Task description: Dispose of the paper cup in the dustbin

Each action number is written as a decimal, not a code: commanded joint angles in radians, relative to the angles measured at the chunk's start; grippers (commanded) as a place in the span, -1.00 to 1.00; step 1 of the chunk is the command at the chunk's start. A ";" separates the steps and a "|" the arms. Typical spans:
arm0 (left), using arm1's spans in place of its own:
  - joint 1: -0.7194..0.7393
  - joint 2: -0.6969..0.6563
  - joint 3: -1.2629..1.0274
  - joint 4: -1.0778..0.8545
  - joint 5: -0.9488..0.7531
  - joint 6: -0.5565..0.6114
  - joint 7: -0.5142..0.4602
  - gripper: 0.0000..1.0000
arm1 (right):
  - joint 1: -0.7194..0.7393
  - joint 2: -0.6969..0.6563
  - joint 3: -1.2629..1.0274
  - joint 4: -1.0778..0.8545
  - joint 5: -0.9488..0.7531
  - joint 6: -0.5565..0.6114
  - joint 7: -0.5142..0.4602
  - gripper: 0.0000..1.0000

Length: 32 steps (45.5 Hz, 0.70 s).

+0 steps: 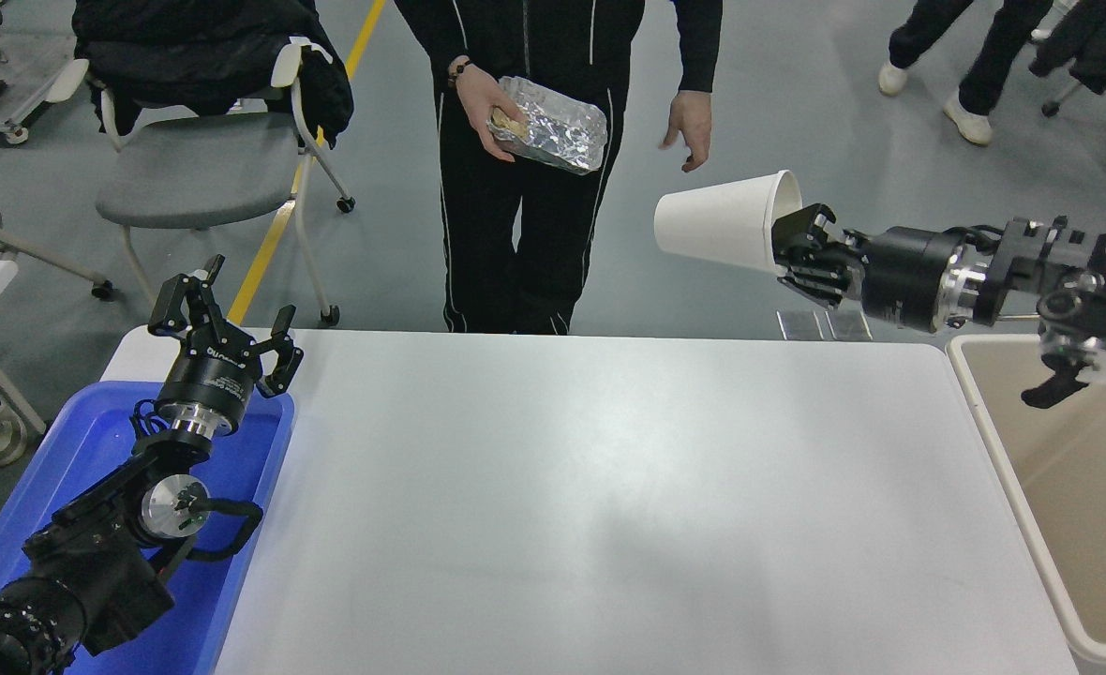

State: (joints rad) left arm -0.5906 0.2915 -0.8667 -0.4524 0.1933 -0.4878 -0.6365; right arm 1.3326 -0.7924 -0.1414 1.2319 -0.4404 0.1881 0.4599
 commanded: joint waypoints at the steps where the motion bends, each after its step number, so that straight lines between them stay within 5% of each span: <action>1: 0.000 0.002 0.000 0.000 0.000 0.000 0.001 1.00 | -0.055 -0.037 0.065 -0.034 0.020 -0.022 0.002 -1.00; 32: 0.000 0.002 0.000 0.000 0.000 0.000 0.000 1.00 | -0.400 -0.056 -0.012 -0.837 0.215 -0.059 -0.039 -1.00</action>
State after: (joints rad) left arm -0.5906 0.2915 -0.8667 -0.4526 0.1932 -0.4878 -0.6364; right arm 1.0769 -0.8603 -0.1383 0.6744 -0.2617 0.1307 0.4479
